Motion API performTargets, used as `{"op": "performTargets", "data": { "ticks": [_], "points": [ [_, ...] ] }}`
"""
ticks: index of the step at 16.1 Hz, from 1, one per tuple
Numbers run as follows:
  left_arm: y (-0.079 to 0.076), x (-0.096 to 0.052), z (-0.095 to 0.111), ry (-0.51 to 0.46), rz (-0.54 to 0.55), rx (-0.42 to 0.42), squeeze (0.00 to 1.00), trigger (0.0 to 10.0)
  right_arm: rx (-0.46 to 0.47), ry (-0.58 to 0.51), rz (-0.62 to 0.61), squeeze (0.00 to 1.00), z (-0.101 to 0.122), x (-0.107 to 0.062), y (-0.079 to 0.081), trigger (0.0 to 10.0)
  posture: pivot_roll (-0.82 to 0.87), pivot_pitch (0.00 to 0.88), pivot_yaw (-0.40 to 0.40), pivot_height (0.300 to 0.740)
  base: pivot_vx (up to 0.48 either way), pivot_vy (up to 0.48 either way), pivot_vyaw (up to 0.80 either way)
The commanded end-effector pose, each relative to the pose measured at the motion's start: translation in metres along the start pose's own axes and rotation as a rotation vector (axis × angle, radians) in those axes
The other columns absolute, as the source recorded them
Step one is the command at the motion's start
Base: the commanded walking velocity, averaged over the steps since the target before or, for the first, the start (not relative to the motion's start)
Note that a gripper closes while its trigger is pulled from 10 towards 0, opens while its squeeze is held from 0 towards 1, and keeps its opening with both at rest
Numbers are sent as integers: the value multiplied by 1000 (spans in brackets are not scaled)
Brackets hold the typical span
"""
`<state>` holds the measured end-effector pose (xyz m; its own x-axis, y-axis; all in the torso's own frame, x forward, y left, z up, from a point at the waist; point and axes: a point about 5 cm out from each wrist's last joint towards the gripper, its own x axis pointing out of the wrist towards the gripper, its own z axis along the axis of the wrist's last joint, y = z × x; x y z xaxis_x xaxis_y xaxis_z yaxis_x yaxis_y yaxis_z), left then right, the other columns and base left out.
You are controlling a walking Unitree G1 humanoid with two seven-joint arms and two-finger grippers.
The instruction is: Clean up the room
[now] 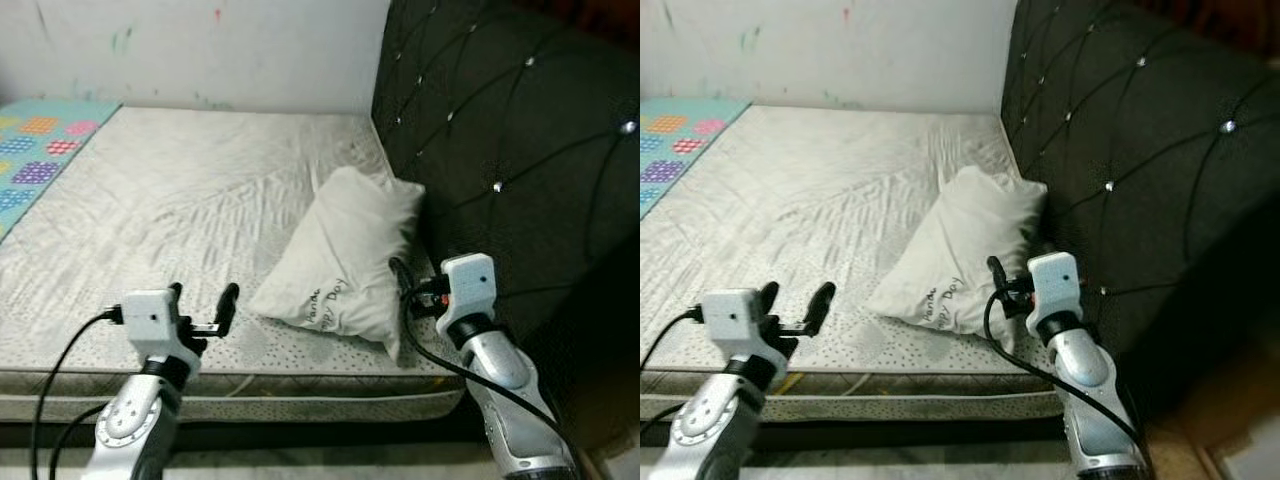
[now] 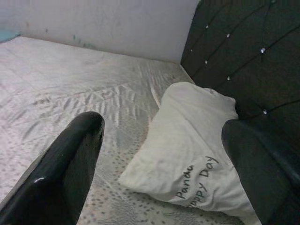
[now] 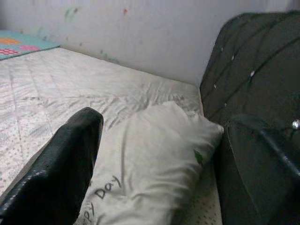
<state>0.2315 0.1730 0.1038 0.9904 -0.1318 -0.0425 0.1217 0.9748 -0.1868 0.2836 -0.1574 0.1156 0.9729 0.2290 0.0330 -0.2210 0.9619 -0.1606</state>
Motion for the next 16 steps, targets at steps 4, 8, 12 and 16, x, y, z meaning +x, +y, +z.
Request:
{"op": "performTargets", "data": {
  "ticks": [4, 8, 12, 16],
  "points": [
    [-7, 0, 3, -24, -44, -16, 0, 10000, -20, -5, -2, 0, 2, 0, -4, 10000, -167, 1, -13, 740, 409, 0, 0],
    [-6, 0, 3, -22, -49, -12, 0, 10000, -20, -7, -1, 0, 2, 0, -3, 10000, -166, 4, -11, 740, 480, 0, 0],
    [-5, -1, 2, -10, -39, -1, 0, 10000, -22, -2, 0, 0, 0, 0, -3, 10000, -163, 6, -10, 740, 419, 0, 0],
    [-3, -1, 0, 10, -16, 3, 0, 10000, -21, 7, 1, 0, -2, -2, -2, 10000, -159, 9, -7, 740, 0, 0, 0]
  ]
}}
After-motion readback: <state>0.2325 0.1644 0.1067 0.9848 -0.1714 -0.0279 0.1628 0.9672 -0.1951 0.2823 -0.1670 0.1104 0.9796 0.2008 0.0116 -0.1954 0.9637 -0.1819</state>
